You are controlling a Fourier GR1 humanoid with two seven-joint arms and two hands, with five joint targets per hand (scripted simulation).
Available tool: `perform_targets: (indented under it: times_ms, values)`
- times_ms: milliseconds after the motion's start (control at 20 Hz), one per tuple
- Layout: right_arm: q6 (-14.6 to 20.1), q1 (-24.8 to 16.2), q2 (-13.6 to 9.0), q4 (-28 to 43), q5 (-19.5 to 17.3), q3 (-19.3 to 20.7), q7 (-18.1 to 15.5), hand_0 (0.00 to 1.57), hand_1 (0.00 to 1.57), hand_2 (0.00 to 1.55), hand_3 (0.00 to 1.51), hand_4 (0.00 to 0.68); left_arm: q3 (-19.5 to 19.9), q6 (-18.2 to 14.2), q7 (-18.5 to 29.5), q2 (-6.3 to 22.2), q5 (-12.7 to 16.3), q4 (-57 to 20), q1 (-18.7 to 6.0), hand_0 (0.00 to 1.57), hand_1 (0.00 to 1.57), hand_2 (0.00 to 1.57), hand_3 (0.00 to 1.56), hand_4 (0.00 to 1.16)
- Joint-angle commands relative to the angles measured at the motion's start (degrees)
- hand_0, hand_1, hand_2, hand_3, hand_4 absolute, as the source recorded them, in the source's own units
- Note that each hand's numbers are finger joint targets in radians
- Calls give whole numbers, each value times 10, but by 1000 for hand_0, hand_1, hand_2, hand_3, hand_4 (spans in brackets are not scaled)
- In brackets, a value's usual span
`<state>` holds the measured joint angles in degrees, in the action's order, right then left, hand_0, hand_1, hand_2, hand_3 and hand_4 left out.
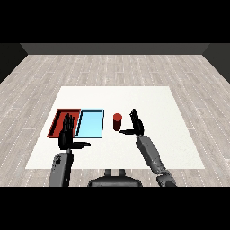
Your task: Pick the red can and put it in the red box
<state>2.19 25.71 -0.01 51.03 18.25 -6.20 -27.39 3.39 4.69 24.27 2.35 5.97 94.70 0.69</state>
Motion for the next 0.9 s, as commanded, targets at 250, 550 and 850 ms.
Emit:
perform_targets:
  times_ms: [250,550,850]
  values:
    - [-6,51,0,-99,73,-35,-53,0,0,0,0,0,-15,-24,-1,-17,-22,-20,-21,0,0,0,0,0]
    - [43,113,0,-144,147,-103,-62,0,0,0,0,0,3,4,17,-4,5,-34,-22,0,0,0,0,0]
    - [56,154,0,-198,213,-152,-80,0,0,0,0,0,3,11,30,-2,4,-31,-14,0,0,0,0,0]
